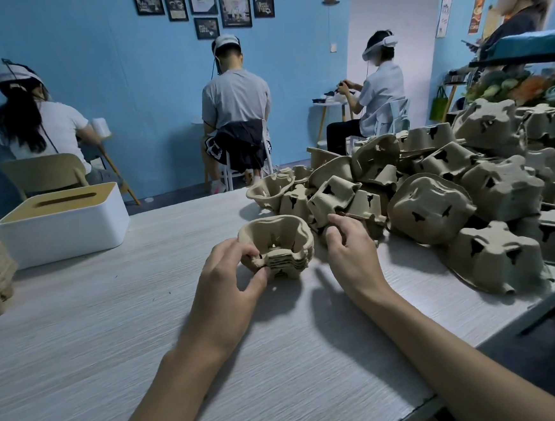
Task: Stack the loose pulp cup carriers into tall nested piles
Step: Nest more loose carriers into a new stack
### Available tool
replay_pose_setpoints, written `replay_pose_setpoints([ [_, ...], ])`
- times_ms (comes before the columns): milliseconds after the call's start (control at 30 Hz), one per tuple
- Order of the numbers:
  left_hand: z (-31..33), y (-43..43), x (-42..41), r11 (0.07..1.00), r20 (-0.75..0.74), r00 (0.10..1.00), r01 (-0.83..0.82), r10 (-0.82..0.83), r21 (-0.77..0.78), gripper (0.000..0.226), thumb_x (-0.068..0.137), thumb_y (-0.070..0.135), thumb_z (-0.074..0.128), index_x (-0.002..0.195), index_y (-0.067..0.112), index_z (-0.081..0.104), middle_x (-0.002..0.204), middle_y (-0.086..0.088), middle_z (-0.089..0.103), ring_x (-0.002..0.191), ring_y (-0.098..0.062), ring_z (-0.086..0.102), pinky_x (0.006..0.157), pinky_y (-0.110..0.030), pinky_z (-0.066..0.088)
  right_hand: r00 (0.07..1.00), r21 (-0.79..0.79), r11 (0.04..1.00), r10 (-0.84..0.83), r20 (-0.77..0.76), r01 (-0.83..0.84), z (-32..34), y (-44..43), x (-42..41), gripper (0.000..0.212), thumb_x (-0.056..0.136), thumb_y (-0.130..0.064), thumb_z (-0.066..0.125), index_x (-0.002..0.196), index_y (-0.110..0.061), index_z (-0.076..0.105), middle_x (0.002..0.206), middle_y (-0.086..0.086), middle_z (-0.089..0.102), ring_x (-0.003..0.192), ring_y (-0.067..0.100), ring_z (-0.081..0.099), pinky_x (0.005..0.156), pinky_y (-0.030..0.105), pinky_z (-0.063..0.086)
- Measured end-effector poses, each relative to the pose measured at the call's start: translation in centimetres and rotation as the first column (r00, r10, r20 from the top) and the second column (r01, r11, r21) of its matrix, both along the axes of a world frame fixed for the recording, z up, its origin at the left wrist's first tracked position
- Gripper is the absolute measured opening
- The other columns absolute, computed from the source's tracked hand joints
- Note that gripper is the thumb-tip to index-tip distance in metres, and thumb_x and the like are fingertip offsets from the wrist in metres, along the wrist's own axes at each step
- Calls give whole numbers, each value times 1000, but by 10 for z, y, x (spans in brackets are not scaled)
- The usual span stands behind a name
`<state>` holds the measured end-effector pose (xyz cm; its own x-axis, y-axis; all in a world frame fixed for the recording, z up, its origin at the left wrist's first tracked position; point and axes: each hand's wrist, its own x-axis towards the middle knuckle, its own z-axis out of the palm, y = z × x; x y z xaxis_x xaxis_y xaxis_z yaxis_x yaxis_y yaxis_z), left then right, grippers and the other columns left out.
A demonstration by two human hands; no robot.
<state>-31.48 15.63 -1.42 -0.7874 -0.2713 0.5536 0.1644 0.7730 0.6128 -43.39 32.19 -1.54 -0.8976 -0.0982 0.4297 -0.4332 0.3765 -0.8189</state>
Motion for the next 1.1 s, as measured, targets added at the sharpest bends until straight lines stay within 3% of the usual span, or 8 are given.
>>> replay_pose_setpoints([
  [133, -1, -3, -1, 999, 5, 999, -36, 36, 3, 20, 84, 14, 77, 100, 19, 66, 111, 5, 59, 105, -12, 57, 89, -5, 35, 999, 65, 998, 20, -34, -18, -2, -2, 1, 37, 102, -14, 43, 137, -9, 54, 138, 6, 53, 130, 17, 45, 108, 23, 28],
  [300, -1, -5, -1, 998, -11, 998, -62, 62, -23, 17, 85, 27, 74, 100, 25, 65, 109, 10, 58, 106, -15, 59, 96, -42, 48, 998, 123, 992, 20, -51, -14, 0, -6, -4, 38, 103, -17, 41, 137, -9, 55, 144, 8, 50, 135, 20, 40, 111, 28, 27],
  [367, -1, -5, 0, 998, -13, 998, -63, 63, -14, 18, 84, 31, 71, 100, 27, 65, 109, 12, 58, 106, -16, 59, 95, -48, 48, 999, 143, 990, 27, -45, -21, 2, -7, -6, 37, 103, -18, 40, 135, -9, 56, 145, 9, 49, 136, 21, 39, 112, 29, 26],
  [500, 0, -3, 0, 998, -5, 998, -61, 61, 0, 19, 82, 36, 68, 100, 28, 64, 110, 12, 57, 107, -15, 58, 96, -50, 47, 998, 172, 984, 50, -26, -44, 3, -9, -10, 37, 104, -22, 39, 133, -9, 58, 142, 10, 50, 133, 23, 42, 114, 36, 30],
  [633, -2, -5, 0, 998, 4, 998, -55, 55, 3, 19, 86, 26, 75, 100, 29, 64, 111, 12, 55, 107, -16, 58, 96, -51, 47, 996, 156, 986, 71, -46, -63, 7, -10, -9, 34, 103, -17, 41, 126, -2, 61, 131, 8, 54, 122, 17, 47, 95, 12, 26],
  [767, -1, -3, -1, 998, 7, 998, -58, 58, 6, 19, 86, 24, 75, 101, 28, 64, 112, 12, 55, 108, -15, 57, 97, -50, 46, 984, 68, 996, 66, -164, -55, 8, -10, -8, 36, 101, -13, 49, 134, -1, 56, 129, 1, 52, 116, 9, 48, 92, -2, 26],
  [967, -1, -3, -1, 998, 16, 998, -59, 59, 5, 19, 86, 25, 74, 101, 28, 63, 113, 11, 54, 109, -14, 57, 98, -50, 46, 891, -137, 991, -70, -449, 9, 10, -6, -4, 19, 85, 3, 69, 103, 0, 69, 102, -1, 60, 92, 3, 54, 85, 5, 42],
  [1100, 2, 0, 1, 998, 27, 998, -57, 56, 21, 22, 81, 39, 62, 101, 28, 63, 112, 10, 54, 107, -14, 58, 97, -49, 46, 945, -109, 994, -9, -326, -29, 7, -6, -4, 25, 82, -1, 73, 97, -14, 58, 79, 4, 61, 69, 15, 55, 61, 21, 46],
])
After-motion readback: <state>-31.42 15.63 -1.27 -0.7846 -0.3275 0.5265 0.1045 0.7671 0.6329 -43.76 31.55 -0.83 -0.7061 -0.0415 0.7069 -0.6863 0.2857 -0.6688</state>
